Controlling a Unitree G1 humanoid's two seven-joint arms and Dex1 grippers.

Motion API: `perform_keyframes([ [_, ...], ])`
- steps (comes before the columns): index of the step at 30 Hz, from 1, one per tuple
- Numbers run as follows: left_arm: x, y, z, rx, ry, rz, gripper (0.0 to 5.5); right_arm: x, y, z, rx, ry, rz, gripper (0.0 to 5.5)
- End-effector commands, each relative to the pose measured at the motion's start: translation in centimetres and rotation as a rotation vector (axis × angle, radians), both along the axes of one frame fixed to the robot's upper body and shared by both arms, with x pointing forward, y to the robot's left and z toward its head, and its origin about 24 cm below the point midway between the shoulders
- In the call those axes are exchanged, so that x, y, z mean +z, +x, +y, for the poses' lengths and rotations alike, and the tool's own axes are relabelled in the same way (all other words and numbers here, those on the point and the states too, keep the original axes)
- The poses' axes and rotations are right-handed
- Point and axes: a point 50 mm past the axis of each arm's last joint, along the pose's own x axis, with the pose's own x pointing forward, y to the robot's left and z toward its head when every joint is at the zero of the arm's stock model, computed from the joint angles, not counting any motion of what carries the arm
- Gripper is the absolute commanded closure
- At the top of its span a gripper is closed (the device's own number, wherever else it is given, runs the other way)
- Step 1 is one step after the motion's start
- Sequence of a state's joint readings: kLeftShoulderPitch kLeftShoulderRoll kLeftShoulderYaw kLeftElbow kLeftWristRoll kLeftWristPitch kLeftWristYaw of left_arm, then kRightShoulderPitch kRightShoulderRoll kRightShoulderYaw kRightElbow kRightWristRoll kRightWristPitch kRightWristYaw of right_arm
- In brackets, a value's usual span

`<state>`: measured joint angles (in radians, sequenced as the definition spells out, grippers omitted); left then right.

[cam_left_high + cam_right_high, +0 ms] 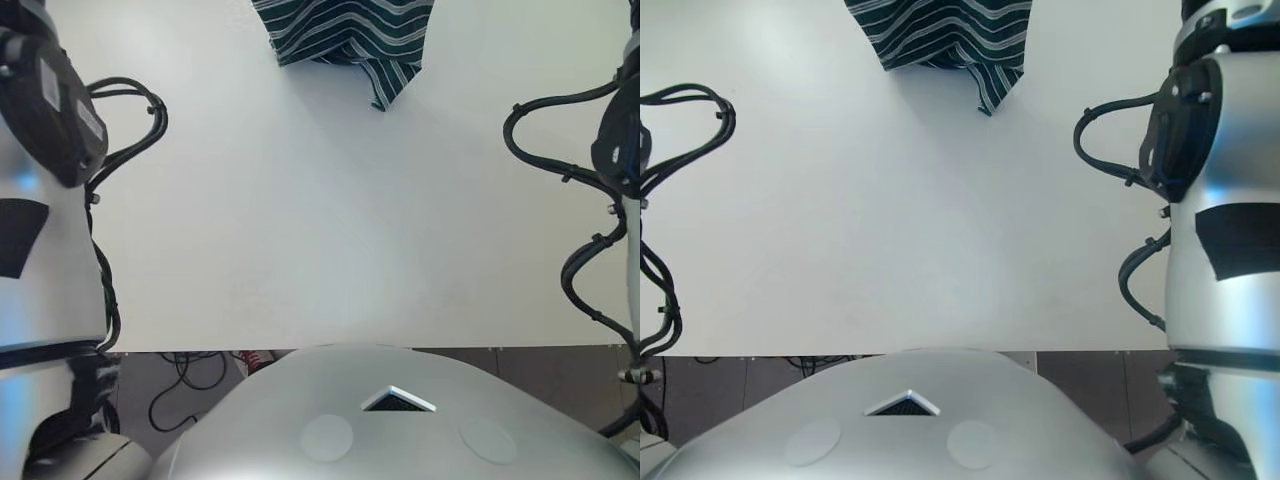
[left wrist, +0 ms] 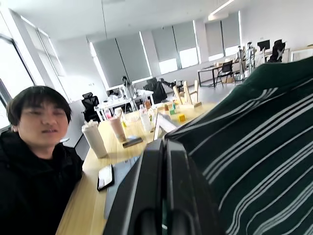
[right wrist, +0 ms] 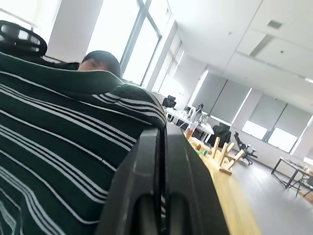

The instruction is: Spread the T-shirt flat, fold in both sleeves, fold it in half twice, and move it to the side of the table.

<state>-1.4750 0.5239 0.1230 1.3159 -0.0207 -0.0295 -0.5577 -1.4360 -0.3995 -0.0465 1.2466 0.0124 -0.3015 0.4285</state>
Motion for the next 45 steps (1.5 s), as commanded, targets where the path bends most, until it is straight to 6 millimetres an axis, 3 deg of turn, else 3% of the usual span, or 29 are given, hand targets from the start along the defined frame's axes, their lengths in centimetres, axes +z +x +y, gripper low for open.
perform_keyframes([
  [1, 1.2, -0.5, 1.0, 0.006, 0.017, -0.030, 5.47, 1.9, -0.4, 0.2, 0.021, -0.004, -0.064, 5.50],
  [8, 2.0, -1.5, 3.5, -0.018, -0.005, -0.050, 5.47, 2.7, -1.2, -0.7, 0.093, -0.048, -0.108, 5.50],
  [19, 5.2, -2.3, 3.0, -0.098, -0.028, -0.139, 5.47, 5.1, -1.8, -0.1, 0.129, -0.051, -0.178, 5.50],
  [26, 3.0, -4.6, 5.9, -0.358, 0.045, -0.021, 5.47, 1.2, -3.4, -0.8, 0.371, -0.231, -0.090, 5.50],
  [30, 1.5, -8.2, 8.0, -0.518, 0.116, 0.077, 5.47, -1.5, -7.0, -1.8, 0.515, -0.343, 0.028, 5.50],
  [32, 0.5, -10.7, 8.2, -0.585, 0.188, 0.146, 5.47, -2.7, -9.4, -2.1, 0.583, -0.390, 0.105, 5.50],
  [37, -0.9, -16.5, 6.7, -0.713, 0.314, 0.303, 5.47, -5.2, -15.6, -2.6, 0.766, -0.514, 0.368, 5.50],
  [42, -4.1, -20.3, 5.1, -0.807, 0.394, 0.498, 5.47, -8.4, -21.1, -2.1, 0.940, -0.618, 0.642, 5.50],
  [45, -7.2, -22.4, 4.4, -0.851, 0.475, 0.661, 5.47, -10.9, -24.1, -1.5, 1.028, -0.651, 0.808, 5.50],
])
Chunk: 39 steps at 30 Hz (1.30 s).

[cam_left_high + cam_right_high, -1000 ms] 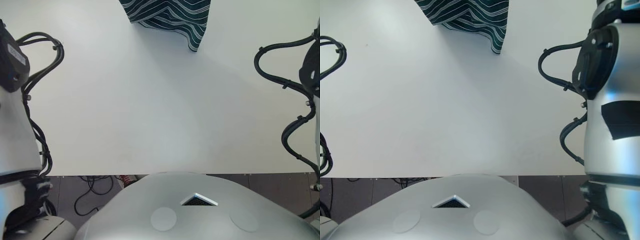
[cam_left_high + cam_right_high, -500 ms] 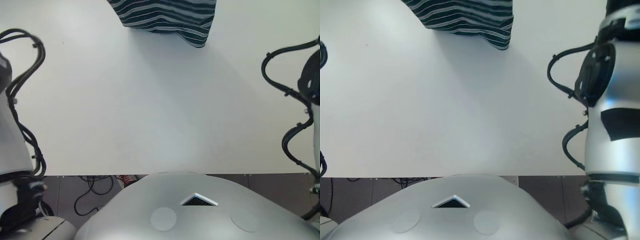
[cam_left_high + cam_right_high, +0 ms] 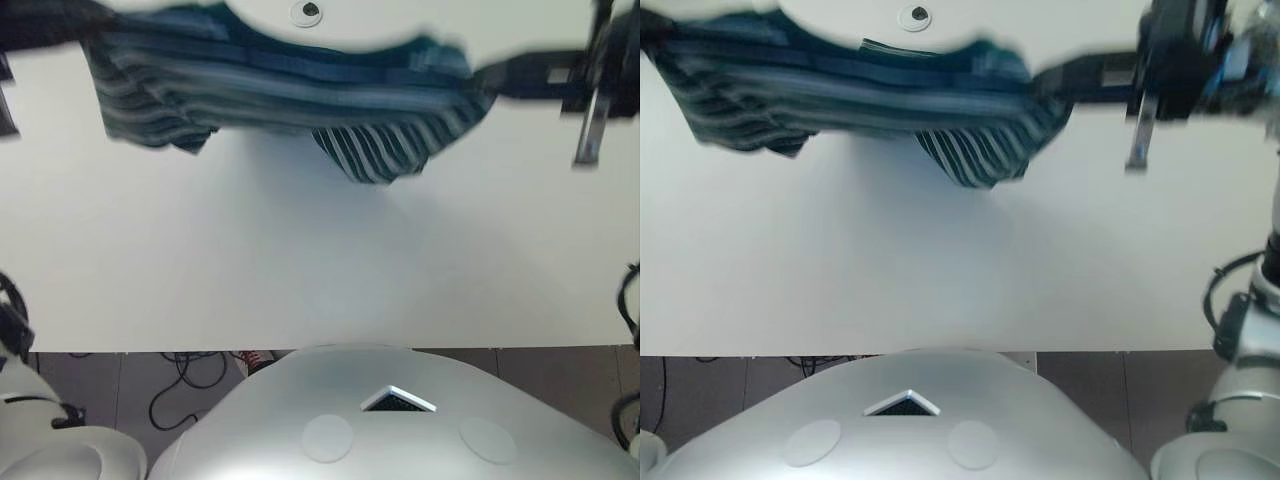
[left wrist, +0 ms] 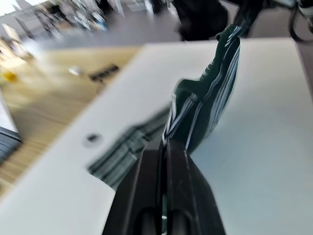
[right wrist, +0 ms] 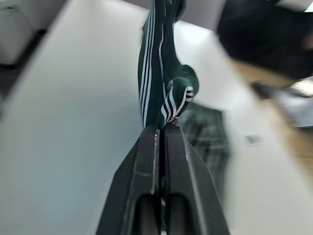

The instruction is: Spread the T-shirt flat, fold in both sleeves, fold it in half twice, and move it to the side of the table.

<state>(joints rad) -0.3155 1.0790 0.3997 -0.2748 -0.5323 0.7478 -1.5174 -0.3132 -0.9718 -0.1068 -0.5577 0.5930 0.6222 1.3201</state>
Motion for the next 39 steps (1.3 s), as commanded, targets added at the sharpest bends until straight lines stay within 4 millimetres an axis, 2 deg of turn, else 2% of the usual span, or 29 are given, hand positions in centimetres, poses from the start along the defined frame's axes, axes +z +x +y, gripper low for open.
perform_keyframes([
  [1, -3.1, -3.4, -1.0, -0.083, 0.218, 0.148, 5.47, -2.5, -4.3, 1.1, 0.100, -0.126, 0.167, 5.50],
  [4, -6.2, -5.6, -1.2, -0.175, 0.391, 0.233, 5.47, -4.8, -6.3, 1.8, 0.128, -0.182, 0.258, 5.50],
  [7, -8.7, -7.6, -2.3, -0.260, 0.440, 0.291, 5.47, -7.0, -7.7, 1.9, 0.146, -0.264, 0.305, 5.50],
  [8, -9.3, -8.2, -2.7, -0.281, 0.446, 0.304, 5.32, -7.7, -8.0, 1.7, 0.145, -0.293, 0.306, 5.50],
  [9, -9.7, -8.7, -2.9, -0.296, 0.454, 0.314, 5.15, -8.2, -8.1, 1.6, 0.146, -0.314, 0.305, 5.50],
  [12, -10.8, -9.9, -3.2, -0.325, 0.485, 0.350, 4.61, -9.0, -8.4, 1.1, 0.130, -0.331, 0.313, 4.85],
  [13, -11.0, -10.3, -3.1, -0.335, 0.499, 0.364, 4.58, -9.2, -8.5, 0.9, 0.115, -0.324, 0.329, 4.74],
  [15, -10.7, -10.4, -2.7, -0.345, 0.511, 0.363, 4.58, -8.9, -9.1, -0.1, 0.095, -0.249, 0.479, 4.35],
  [17, -9.0, -8.8, -2.5, -0.280, 0.414, 0.304, 4.58, -7.4, -8.1, -1.3, 0.034, -0.117, 0.537, 4.35],
  [19, -6.8, -5.6, -2.4, -0.126, 0.229, 0.179, 4.58, -4.8, -4.2, -2.7, -0.122, 0.075, 0.470, 4.35],
  [20, -6.2, -3.5, -2.3, -0.026, 0.135, 0.117, 4.58, -3.8, -1.9, -3.1, -0.211, 0.169, 0.420, 4.54],
  [22, -6.7, 0.0, -2.8, 0.129, 0.040, 0.065, 4.89, -3.4, 1.1, -3.0, -0.324, 0.235, 0.355, 4.88],
  [23, -7.5, 1.2, -3.3, 0.177, 0.039, 0.053, 5.11, -4.0, 2.0, -2.7, -0.361, 0.223, 0.333, 5.10],
  [25, -10.1, 3.6, -4.3, 0.268, 0.068, 0.040, 5.44, -6.7, 4.3, -1.8, -0.476, 0.107, 0.240, 5.46],
  [27, -13.1, 5.8, -5.4, 0.332, 0.125, 0.022, 5.48, -9.7, 6.4, -0.8, -0.552, -0.019, 0.114, 5.49],
  [29, -16.3, 7.5, -6.7, 0.387, 0.172, 0.005, 5.48, -11.9, 8.3, 0.1, -0.617, -0.042, 0.044, 5.49],
  [31, -18.5, 8.2, -7.5, 0.407, 0.200, 0.000, 5.48, -13.3, 9.0, 0.5, -0.642, -0.031, 0.039, 5.49],
  [34, -20.8, 8.3, -7.5, 0.420, 0.231, 0.022, 5.48, -14.9, 9.3, 1.2, -0.639, -0.003, 0.086, 5.49],
  [36, -21.7, 8.3, -7.4, 0.425, 0.247, 0.032, 5.48, -15.9, 9.3, 1.7, -0.639, -0.001, 0.118, 5.49],
  [39, -22.5, 8.4, -7.5, 0.425, 0.266, 0.046, 5.48, -17.8, 9.5, 1.4, -0.680, -0.096, 0.130, 5.49],
])
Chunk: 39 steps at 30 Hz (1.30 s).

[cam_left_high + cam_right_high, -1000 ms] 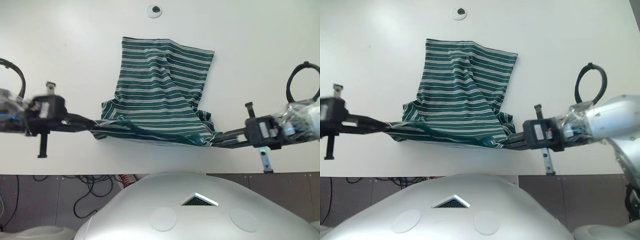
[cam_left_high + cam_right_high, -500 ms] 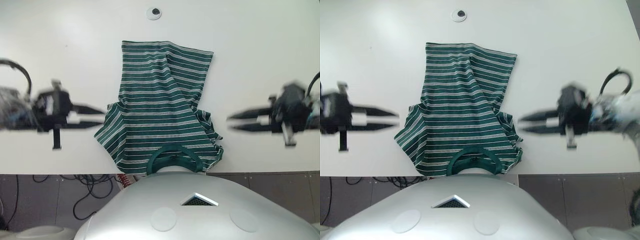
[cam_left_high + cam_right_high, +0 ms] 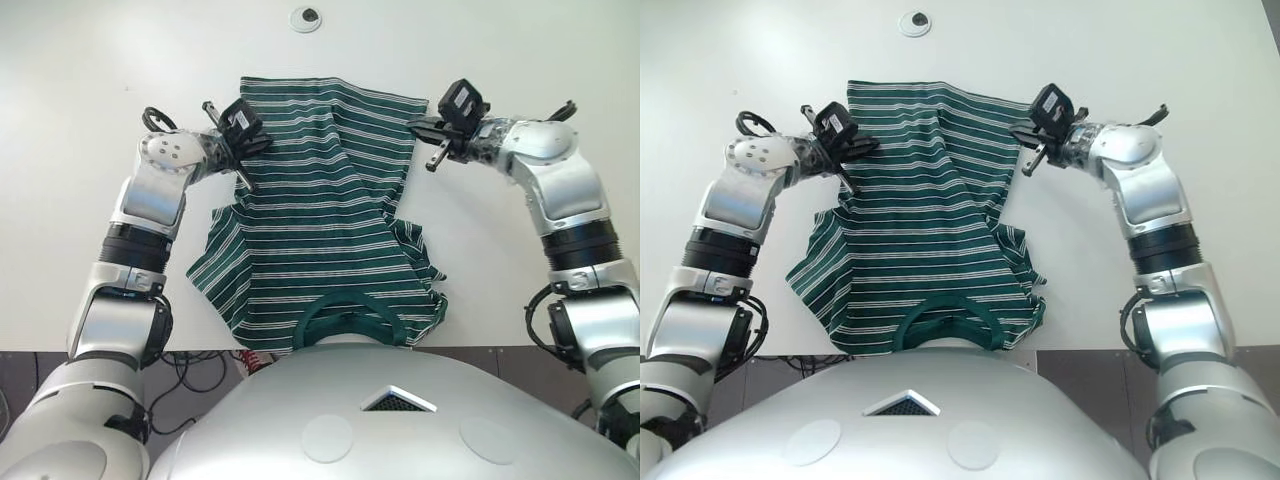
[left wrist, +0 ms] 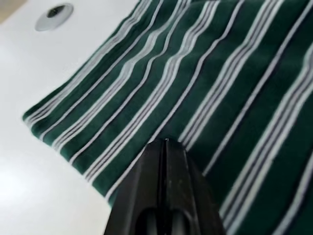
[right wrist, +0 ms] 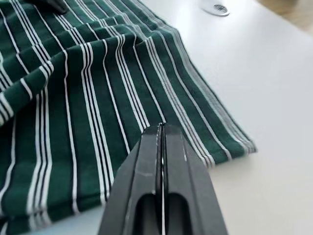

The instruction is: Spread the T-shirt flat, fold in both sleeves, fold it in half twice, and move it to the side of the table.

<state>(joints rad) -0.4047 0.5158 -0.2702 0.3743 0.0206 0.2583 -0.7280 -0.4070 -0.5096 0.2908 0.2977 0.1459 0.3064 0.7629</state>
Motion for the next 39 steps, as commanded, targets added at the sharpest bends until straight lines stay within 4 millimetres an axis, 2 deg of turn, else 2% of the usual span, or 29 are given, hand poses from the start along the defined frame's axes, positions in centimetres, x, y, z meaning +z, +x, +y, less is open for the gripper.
perform_keyframes([
  [1, -1.4, 0.0, 0.0, 0.015, 0.043, 0.044, 5.48, -1.5, 0.8, -0.2, -0.039, -0.110, 0.008, 5.49],
  [5, -1.4, 1.2, -0.7, 0.043, 0.039, 0.042, 5.48, -1.8, 3.5, -0.2, -0.156, -0.215, -0.114, 5.49],
  [9, -1.3, 3.0, -1.0, 0.103, 0.058, 0.029, 5.48, -0.8, 6.2, 1.1, -0.224, -0.259, -0.240, 5.49],
  [13, -1.3, 4.3, -1.7, 0.145, 0.066, 0.023, 5.48, 0.1, 7.4, 2.2, -0.258, -0.250, -0.295, 5.49],
  [17, -1.4, 5.1, -1.5, 0.202, 0.077, 0.011, 5.48, 0.9, 8.2, 2.8, -0.300, -0.272, -0.368, 5.49],
  [20, -0.7, 5.5, -1.4, 0.205, 0.048, -0.028, 5.48, 2.1, 8.6, 3.3, -0.311, -0.172, -0.387, 5.49],
  [23, 0.3, 5.5, -1.5, 0.169, 0.005, -0.058, 5.48, 2.1, 8.0, 2.8, -0.266, -0.002, -0.285, 5.49],
  [25, 0.8, 5.0, -1.3, 0.145, -0.016, -0.065, 5.48, 1.4, 6.8, 2.6, -0.177, 0.064, -0.202, 5.49],
  [29, 0.9, 3.6, -0.9, 0.124, -0.019, -0.062, 5.48, -0.6, 2.6, 1.7, -0.012, 0.012, -0.040, 5.49],
  [32, 0.8, 3.1, -0.8, 0.124, -0.014, -0.052, 5.48, -1.3, 0.9, 0.7, -0.001, -0.071, 0.017, 5.49],
  [35, 0.8, 3.0, -0.9, 0.138, -0.021, -0.045, 5.48, -1.5, 0.9, 0.7, 0.003, -0.160, 0.022, 5.49],
  [39, 1.1, 3.0, -1.4, 0.135, -0.037, -0.057, 5.48, -2.8, 3.2, 2.0, -0.033, -0.312, -0.055, 5.49],
])
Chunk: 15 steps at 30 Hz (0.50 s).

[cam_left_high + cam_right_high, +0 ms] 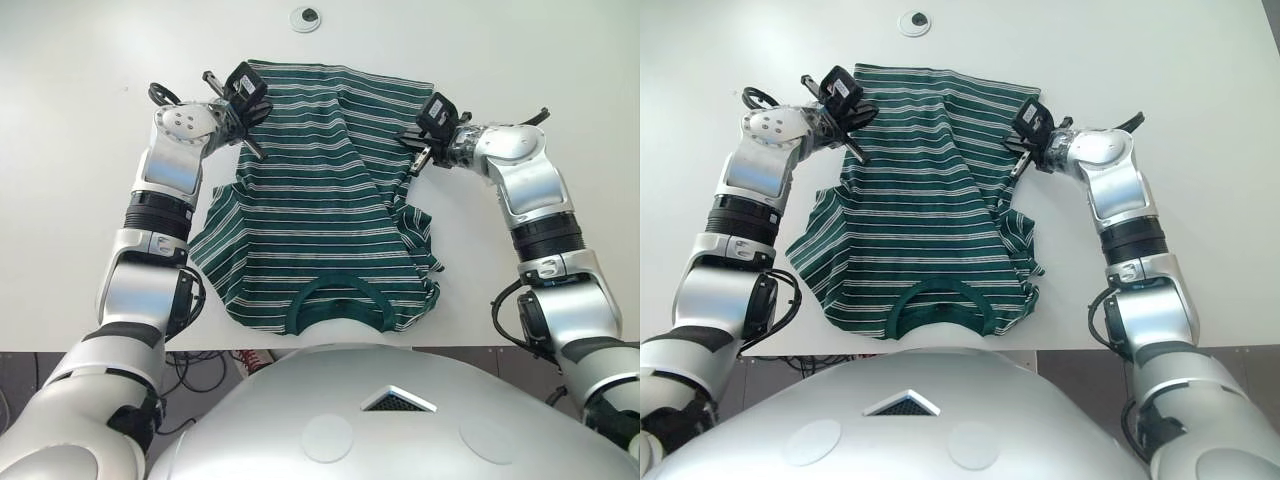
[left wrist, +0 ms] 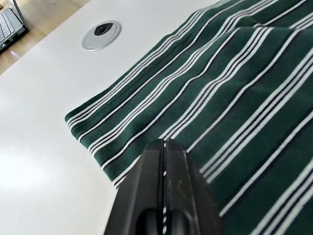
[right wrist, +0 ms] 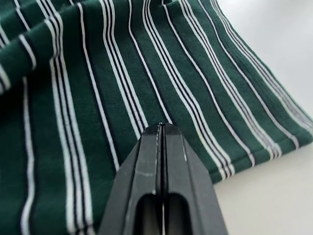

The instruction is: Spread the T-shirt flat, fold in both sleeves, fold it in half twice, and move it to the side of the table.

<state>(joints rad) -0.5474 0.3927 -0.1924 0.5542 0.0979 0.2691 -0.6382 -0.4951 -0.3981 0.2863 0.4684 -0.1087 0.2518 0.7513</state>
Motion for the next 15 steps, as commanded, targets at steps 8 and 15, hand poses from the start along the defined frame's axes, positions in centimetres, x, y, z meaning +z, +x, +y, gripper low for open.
perform_keyframes([
  [8, 1.1, -0.1, -1.3, -0.028, -0.027, -0.033, 5.48, 0.1, 5.1, 2.5, -0.129, -0.168, -0.232, 5.49],
  [15, 3.6, -1.5, 1.7, 0.062, -0.065, -0.119, 5.48, 2.1, 4.5, 0.4, -0.178, 0.045, -0.279, 5.49],
])
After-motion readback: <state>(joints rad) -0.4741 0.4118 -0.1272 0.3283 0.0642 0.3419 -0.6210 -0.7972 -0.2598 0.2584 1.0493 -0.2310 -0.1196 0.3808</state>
